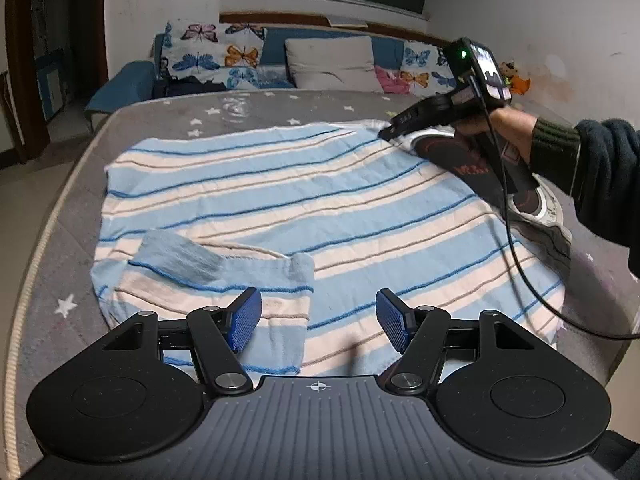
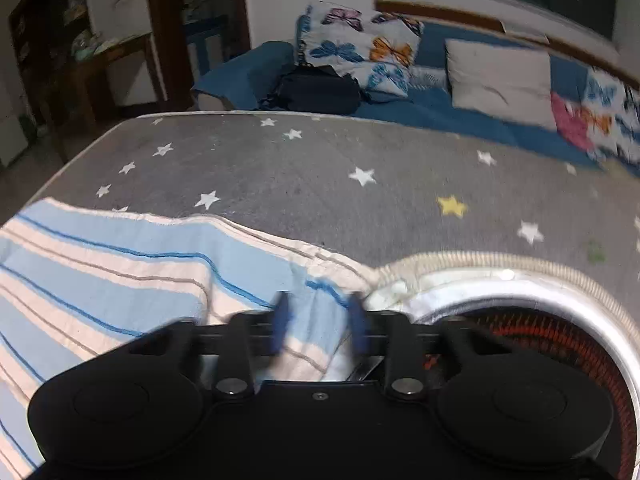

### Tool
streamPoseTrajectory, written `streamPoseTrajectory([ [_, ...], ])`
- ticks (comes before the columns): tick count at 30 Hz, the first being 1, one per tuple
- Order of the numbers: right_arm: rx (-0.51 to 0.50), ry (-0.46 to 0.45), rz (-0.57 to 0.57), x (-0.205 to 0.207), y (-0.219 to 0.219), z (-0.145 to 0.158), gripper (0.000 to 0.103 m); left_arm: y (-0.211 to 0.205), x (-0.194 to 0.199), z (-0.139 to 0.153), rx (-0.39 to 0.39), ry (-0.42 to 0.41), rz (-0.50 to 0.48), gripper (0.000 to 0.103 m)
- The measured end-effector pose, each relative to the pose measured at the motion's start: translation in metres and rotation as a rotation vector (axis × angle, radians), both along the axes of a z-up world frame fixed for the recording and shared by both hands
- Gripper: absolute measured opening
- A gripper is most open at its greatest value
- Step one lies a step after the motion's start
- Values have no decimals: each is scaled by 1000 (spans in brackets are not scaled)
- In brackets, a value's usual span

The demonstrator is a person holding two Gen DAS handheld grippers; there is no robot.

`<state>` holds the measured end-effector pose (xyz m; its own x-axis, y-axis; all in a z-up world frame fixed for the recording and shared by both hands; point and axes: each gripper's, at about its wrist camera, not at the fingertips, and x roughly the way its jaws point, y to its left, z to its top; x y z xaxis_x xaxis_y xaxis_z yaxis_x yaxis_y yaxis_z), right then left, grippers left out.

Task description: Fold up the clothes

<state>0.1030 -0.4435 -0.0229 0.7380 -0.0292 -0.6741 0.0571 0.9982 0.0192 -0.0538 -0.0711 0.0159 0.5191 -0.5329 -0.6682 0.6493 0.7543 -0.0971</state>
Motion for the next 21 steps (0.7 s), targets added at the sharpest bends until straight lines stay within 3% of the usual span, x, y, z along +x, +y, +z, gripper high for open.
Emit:
streamPoseTrajectory([
  [7, -130, -29, -29, 17, 1, 12, 8, 2, 3, -7, 14, 32, 8, 65],
  [10, -118, -37, -50, 16, -4, 14, 26, 0, 6, -6, 11, 35, 6, 65],
  [13, -153, -72, -46, 6, -2, 21, 34, -7, 11, -5, 9, 20, 1, 65],
  [19, -179, -87, 114, -31, 26, 28, 42, -24, 26, -17, 41, 31, 10, 63],
  [21, -173, -84, 172, -46, 40, 27, 43, -25, 27, -19, 50, 19, 24, 52],
])
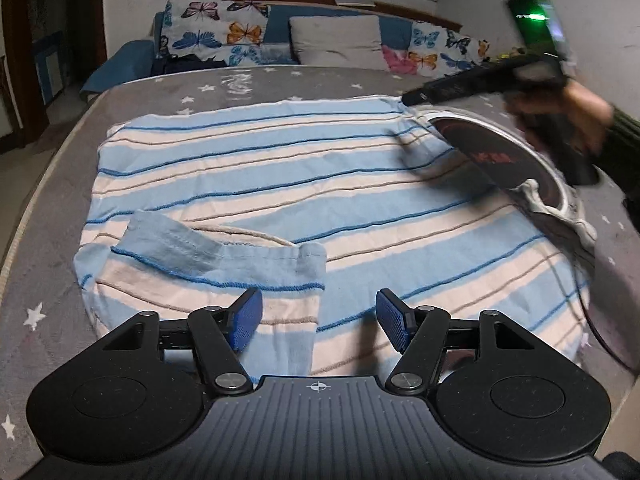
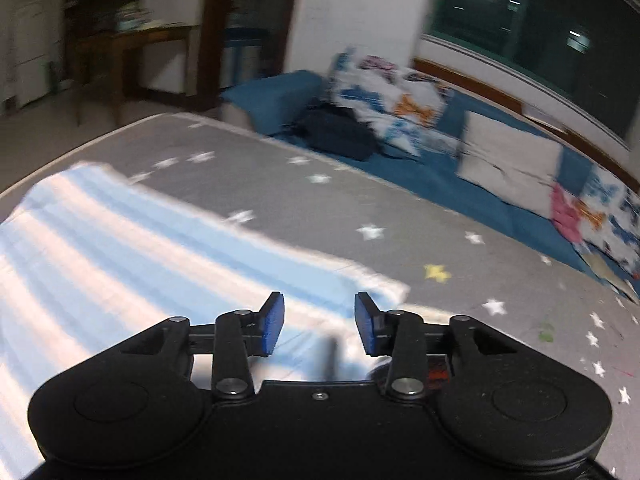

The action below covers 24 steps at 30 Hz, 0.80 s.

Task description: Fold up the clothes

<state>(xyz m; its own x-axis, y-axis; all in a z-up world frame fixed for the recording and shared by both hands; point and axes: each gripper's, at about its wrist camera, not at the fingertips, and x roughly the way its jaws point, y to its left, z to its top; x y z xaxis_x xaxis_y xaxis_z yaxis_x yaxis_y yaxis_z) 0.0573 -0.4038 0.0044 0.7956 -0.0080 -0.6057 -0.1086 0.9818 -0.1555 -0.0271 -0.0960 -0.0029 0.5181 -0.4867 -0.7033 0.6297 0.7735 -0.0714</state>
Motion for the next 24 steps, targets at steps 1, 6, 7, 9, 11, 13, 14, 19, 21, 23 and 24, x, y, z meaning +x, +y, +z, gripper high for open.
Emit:
streamPoseTrajectory([
  [1, 2, 5, 38, -10, 9, -1, 45, 0, 0, 0, 8, -13, 8, 39],
  [6, -4, 30, 134, -40, 41, -8, 48, 16, 3, 3, -12, -29, 88, 8],
  [7, -11, 30, 141, -43, 46, -9, 48, 20, 2, 5, -17, -40, 109, 7],
  [9, -33, 30, 154, -53, 56, -13, 48, 34, -3, 13, -29, -84, 168, 6],
  [11, -37, 34, 159, -57, 62, -14, 48, 53, -12, 23, -55, -122, 236, 4],
  [13, -33, 39, 159, -61, 65, -15, 48, 73, -20, 31, -70, -148, 300, 4],
  [14, -32, 41, 156, -62, 66, -15, 48, 81, -23, 35, -79, -159, 327, 4],
  [19, -36, 58, 142, -69, 68, -18, 50, 138, -49, 49, -119, -204, 522, 4],
  [21, -45, 69, 142, -71, 70, -23, 53, 157, -56, 49, -119, -203, 583, 4],
  [23, -50, 71, 141, -71, 71, -25, 54, 175, -53, 40, -97, -168, 644, 4],
  [24, -49, 71, 138, -71, 70, -26, 54, 184, -51, 35, -85, -149, 678, 4],
])
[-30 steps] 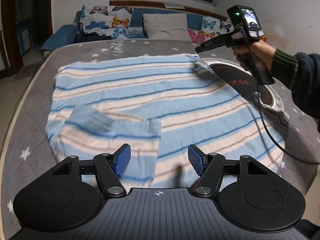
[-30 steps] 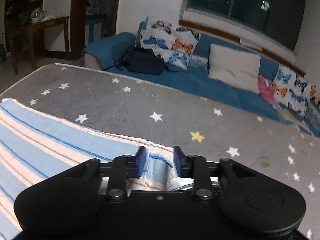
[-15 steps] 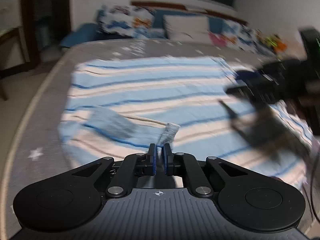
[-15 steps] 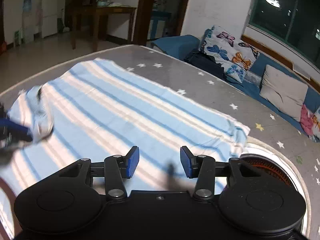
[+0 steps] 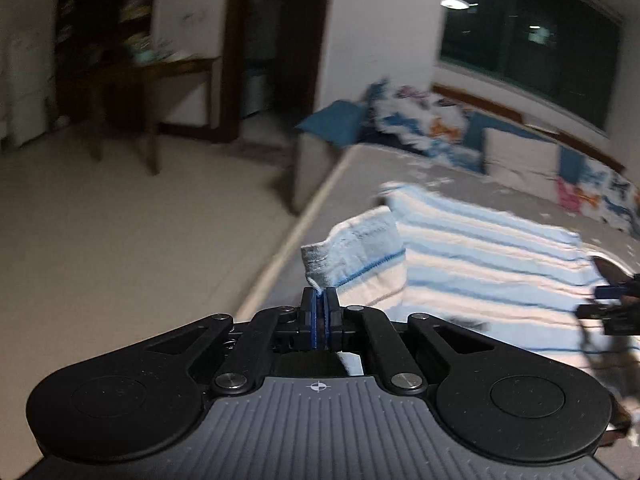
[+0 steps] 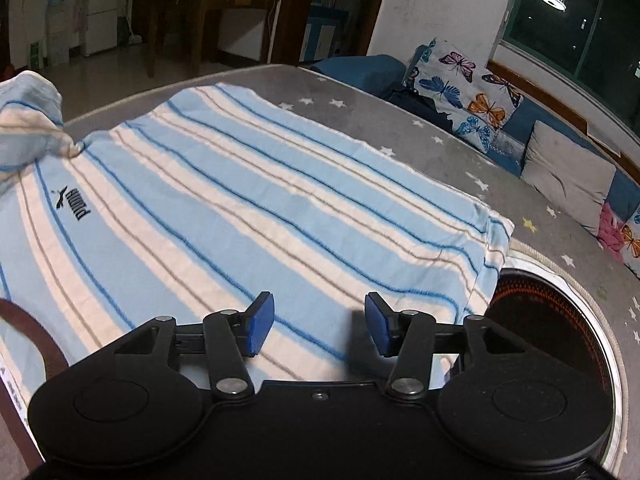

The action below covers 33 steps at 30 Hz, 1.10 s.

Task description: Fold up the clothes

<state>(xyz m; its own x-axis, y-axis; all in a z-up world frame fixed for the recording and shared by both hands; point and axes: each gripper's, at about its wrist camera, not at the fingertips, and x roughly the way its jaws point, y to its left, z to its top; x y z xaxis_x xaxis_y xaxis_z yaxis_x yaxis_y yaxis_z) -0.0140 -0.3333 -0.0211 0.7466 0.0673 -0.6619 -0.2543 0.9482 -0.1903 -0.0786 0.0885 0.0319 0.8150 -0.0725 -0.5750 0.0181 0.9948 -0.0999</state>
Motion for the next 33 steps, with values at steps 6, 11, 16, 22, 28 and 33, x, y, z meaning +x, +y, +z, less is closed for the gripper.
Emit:
streamPoseTrajectory([
  [6, -10, 4, -6, -1, 0, -2, 56, 17, 13, -16, 81, 62, 94, 4],
  [11, -1, 11, -13, -1, -4, -3, 59, 27, 20, -2, 56, 83, 76, 5],
  [16, 47, -5, -42, -4, -10, -6, 62, 2, 47, 27, -15, 38, -50, 33],
  [22, 146, -18, -75, -8, -21, -11, 63, -49, 107, 42, -54, 30, -181, 39],
  [28, 153, -20, -60, -8, -22, -11, 63, -90, 182, 34, -115, 98, -205, 37],
  [33, 160, -21, -51, -8, -23, -11, 63, -110, 224, 30, -120, 132, -210, 36],
])
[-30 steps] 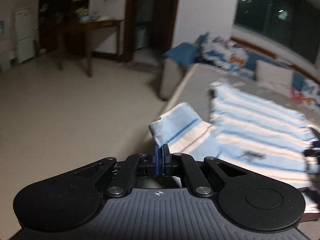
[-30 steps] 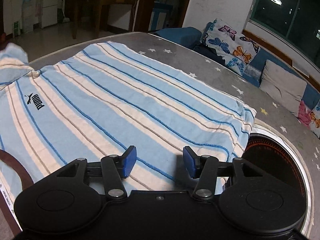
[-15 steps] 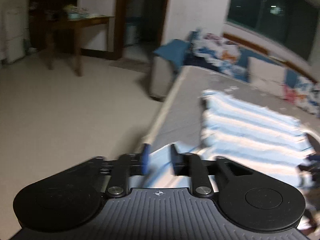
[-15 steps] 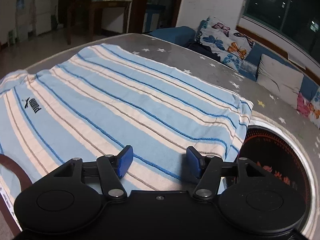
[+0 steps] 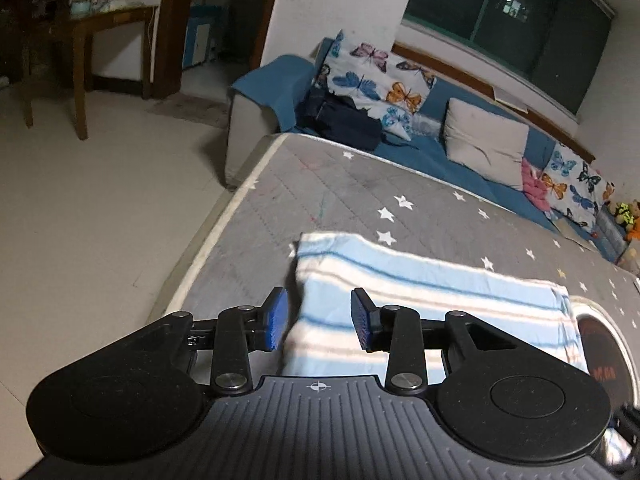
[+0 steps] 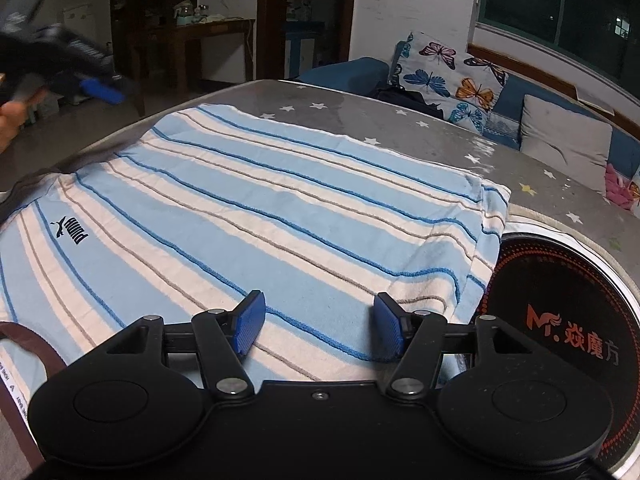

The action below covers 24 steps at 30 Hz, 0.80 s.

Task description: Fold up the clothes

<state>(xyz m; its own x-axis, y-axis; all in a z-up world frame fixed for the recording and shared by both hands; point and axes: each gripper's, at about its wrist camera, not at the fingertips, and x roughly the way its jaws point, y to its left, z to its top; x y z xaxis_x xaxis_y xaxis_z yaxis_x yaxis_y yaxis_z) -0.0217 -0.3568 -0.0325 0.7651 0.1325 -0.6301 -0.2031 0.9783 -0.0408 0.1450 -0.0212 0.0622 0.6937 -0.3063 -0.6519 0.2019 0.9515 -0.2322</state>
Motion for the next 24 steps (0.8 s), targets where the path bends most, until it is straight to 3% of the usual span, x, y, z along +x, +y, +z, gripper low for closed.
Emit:
streamPoseTrajectory([
  [10, 11, -3, 14, 1, -2, -1, 64, -27, 76, -22, 78, 0, 26, 35],
  [16, 19, -4, 21, 1, -3, -1, 65, -28, 95, -40, 53, 38, -28, 34],
  [18, 20, -4, 22, 2, -3, -2, 66, -30, 98, -47, 81, 34, -15, 24],
  [19, 20, -5, 22, 2, -3, -2, 66, -29, 99, -50, 82, 37, -10, 11],
  [21, 22, -6, 20, 1, -3, -2, 66, -28, 103, -56, 73, 46, -3, 6],
  [24, 25, -8, 19, 1, -3, -2, 66, -31, 104, -55, 142, -24, 42, 1],
])
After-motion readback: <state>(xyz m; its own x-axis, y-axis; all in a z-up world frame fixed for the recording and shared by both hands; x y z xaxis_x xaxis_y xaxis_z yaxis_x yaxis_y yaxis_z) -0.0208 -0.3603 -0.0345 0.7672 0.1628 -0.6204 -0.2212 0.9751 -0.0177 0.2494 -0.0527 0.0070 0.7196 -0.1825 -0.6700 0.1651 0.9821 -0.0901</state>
